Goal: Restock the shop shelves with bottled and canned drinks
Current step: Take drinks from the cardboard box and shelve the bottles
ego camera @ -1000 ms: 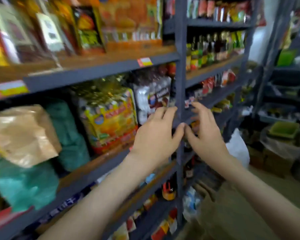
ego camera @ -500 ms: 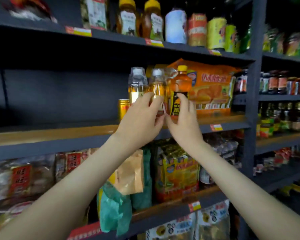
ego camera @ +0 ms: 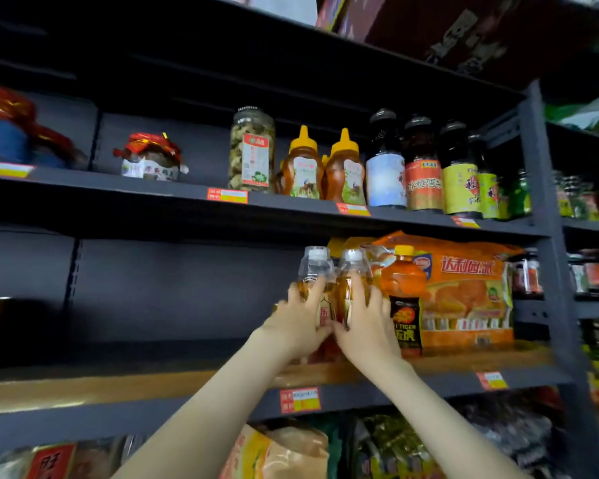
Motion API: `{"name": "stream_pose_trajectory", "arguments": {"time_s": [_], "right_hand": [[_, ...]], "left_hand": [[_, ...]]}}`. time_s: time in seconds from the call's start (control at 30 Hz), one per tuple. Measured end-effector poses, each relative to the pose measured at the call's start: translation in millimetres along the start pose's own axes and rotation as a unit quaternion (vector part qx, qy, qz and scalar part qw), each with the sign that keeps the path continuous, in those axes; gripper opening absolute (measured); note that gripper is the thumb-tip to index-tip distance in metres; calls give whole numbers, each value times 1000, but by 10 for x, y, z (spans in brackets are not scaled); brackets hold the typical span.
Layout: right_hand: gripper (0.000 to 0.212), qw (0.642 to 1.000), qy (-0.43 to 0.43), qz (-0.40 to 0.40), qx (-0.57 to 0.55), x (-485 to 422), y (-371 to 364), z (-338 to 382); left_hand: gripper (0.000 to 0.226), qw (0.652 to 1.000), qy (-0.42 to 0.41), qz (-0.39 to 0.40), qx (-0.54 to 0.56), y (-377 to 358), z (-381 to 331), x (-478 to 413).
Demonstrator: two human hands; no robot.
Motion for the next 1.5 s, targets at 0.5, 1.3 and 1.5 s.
{"name": "stream_pose_trajectory", "arguments": {"time_s": [0.5, 1.3, 1.5], "right_hand": [[102, 998, -5, 58, 34, -111, -264, -63], [112, 971, 100, -138, -167, 249, 409, 345], [114, 925, 177, -279, -188, 397, 909, 420]], "left_hand": [[101, 989, 64, -110, 71, -18, -15, -112], [102, 896, -40, -420, 137, 847, -135, 648], [102, 856, -89, -479, 173, 1001, -294, 818]]}}
Point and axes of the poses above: each hand's wrist, its own x-axis away from the middle knuckle, its own y-axis out of the back of the hand, z = x × y, the point moved 10 cm from there along -x, towards the middle knuckle, and after that the axes turned 14 degrees about -z, right-handed, at the moved point
